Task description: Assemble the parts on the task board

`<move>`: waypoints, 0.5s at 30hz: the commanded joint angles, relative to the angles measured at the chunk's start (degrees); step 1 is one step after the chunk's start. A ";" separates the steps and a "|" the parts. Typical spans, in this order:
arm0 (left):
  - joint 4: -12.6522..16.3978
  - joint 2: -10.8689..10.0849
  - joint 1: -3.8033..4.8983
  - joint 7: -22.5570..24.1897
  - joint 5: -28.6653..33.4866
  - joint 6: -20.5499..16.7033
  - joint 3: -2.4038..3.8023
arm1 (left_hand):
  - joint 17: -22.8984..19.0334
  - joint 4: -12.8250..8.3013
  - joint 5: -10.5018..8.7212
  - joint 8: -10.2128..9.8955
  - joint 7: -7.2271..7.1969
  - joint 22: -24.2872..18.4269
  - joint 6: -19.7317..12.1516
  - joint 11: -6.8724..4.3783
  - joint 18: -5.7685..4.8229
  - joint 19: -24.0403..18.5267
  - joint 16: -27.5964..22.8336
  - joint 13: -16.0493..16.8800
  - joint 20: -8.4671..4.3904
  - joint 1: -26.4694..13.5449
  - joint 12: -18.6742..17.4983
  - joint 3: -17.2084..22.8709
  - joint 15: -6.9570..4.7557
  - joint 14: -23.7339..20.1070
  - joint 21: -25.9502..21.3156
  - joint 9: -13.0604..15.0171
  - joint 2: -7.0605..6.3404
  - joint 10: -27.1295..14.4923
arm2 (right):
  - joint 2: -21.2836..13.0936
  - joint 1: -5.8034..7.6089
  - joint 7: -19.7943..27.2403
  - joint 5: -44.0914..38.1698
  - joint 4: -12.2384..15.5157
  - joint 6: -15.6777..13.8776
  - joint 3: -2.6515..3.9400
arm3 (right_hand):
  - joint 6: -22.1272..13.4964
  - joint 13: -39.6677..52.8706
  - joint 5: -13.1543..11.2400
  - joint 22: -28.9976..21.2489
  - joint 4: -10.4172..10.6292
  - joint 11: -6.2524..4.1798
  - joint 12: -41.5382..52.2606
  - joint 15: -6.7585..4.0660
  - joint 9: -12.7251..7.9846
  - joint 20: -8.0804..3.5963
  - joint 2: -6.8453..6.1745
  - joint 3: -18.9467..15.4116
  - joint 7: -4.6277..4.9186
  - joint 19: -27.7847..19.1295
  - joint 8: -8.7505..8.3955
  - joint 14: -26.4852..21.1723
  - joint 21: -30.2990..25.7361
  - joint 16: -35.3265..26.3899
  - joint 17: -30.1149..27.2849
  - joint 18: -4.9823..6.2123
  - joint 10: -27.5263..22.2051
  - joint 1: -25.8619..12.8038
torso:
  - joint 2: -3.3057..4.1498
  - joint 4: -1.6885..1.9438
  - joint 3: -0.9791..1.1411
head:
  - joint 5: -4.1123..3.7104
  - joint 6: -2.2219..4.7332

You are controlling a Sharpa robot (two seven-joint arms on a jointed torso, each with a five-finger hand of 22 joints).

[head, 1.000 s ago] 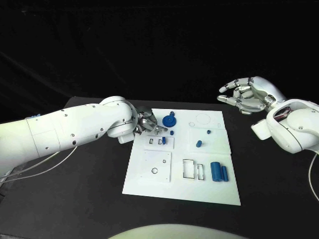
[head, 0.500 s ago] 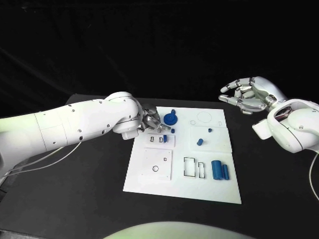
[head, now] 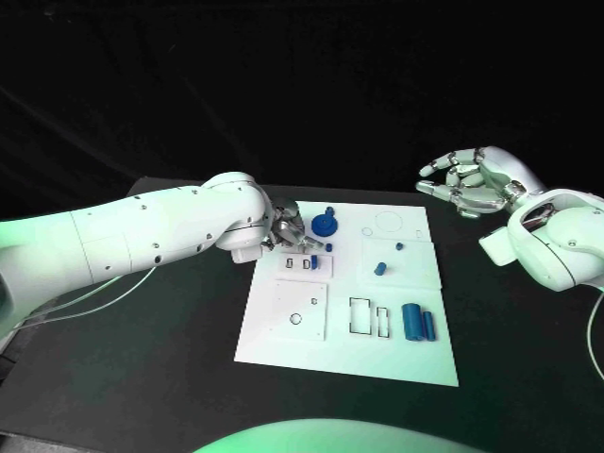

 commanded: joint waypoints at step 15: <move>-1.61 2.16 0.03 -0.18 -0.45 2.76 -0.70 | 4.60 -0.05 -0.11 0.36 0.04 0.31 -0.34 -0.44 -0.43 0.28 0.32 -0.11 -0.31 0.34 0.06 0.47 -0.39 2.73 0.51 0.13 0.36 -0.09 | 0.25 -0.13 -0.11 -0.11 0.00 0.54 0.03 | -0.49 -0.17 0.71 -0.23 0.53 -0.02 -0.43 -0.04 -0.09 0.08 0.22 0.04 -0.06 -0.52 0.36 3.88 -0.48 -0.39 6.49 1.11 -0.67 -0.01 | 0.07 -0.04 0.03 | 0.39 -0.38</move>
